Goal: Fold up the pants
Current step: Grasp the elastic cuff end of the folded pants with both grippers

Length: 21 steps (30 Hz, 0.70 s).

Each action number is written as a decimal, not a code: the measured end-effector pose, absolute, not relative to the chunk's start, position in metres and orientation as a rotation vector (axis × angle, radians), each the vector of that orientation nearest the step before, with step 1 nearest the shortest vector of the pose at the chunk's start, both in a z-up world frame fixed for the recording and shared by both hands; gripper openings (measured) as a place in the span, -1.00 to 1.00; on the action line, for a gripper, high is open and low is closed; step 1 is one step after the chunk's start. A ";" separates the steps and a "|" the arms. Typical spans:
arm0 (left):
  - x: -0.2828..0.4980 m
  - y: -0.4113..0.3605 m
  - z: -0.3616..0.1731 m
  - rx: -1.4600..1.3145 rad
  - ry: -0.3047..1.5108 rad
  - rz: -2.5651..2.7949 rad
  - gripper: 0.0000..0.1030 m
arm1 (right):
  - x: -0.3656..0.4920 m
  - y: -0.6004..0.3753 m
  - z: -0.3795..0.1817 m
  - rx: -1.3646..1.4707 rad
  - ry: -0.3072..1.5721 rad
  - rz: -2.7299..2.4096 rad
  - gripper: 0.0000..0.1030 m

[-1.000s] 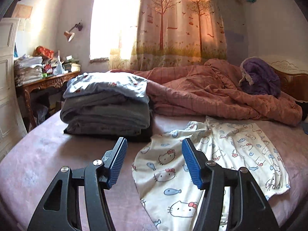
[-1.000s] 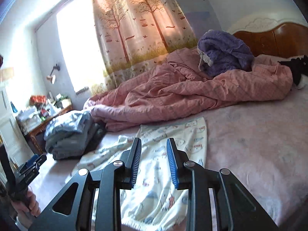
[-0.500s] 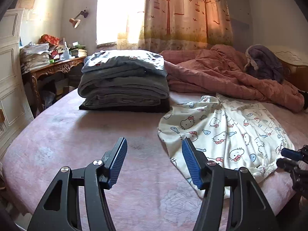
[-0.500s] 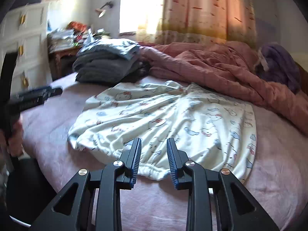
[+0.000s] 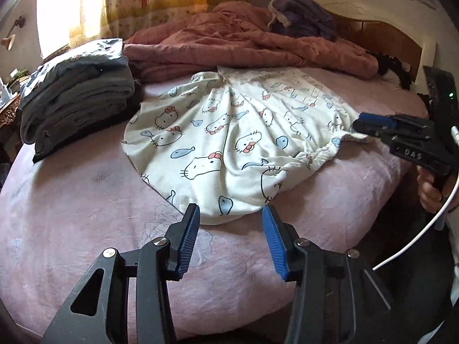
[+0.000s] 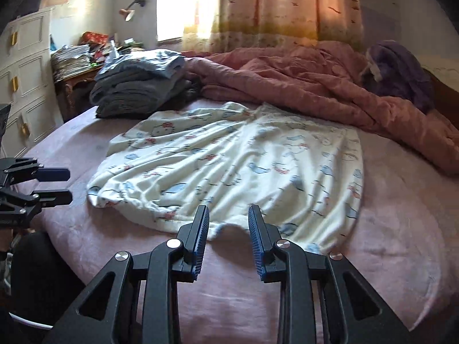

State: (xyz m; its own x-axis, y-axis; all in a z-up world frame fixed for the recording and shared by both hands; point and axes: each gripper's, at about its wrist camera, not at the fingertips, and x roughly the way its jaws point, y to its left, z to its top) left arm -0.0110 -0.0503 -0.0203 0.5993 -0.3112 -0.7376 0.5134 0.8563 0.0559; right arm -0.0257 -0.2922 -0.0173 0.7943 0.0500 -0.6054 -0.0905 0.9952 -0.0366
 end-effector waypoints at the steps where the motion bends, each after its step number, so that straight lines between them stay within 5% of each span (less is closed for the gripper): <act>1: -0.006 -0.058 -0.026 0.320 0.820 -0.443 -0.12 | -0.026 -0.298 -0.017 -0.065 0.649 0.058 -0.45; 5: 0.015 -0.071 -0.047 0.365 0.909 -0.386 -0.20 | -0.025 -0.314 -0.028 -0.070 0.723 0.064 -0.45; 9: 0.025 -0.068 -0.037 0.318 0.876 -0.391 -0.83 | -0.026 -0.315 -0.043 -0.133 0.768 0.076 -0.45; 12: 0.034 -0.068 -0.027 0.275 0.850 -0.418 -0.88 | -0.026 -0.310 -0.044 -0.185 0.767 0.092 -0.43; 15: 0.048 -0.068 -0.020 0.240 0.837 -0.419 -0.88 | -0.026 -0.302 -0.044 -0.216 0.763 0.117 -0.11; 21: 0.098 -0.069 -0.019 0.178 0.863 -0.372 -0.88 | 0.001 -0.303 -0.040 -0.227 0.752 -0.007 -0.10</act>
State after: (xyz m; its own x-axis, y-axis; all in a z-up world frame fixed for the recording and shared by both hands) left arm 0.0980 -0.0691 -0.0189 0.5909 -0.2470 -0.7680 0.3889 0.9213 0.0030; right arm 0.0005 -0.3034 -0.0396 0.7315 -0.0873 -0.6762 -0.0746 0.9756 -0.2066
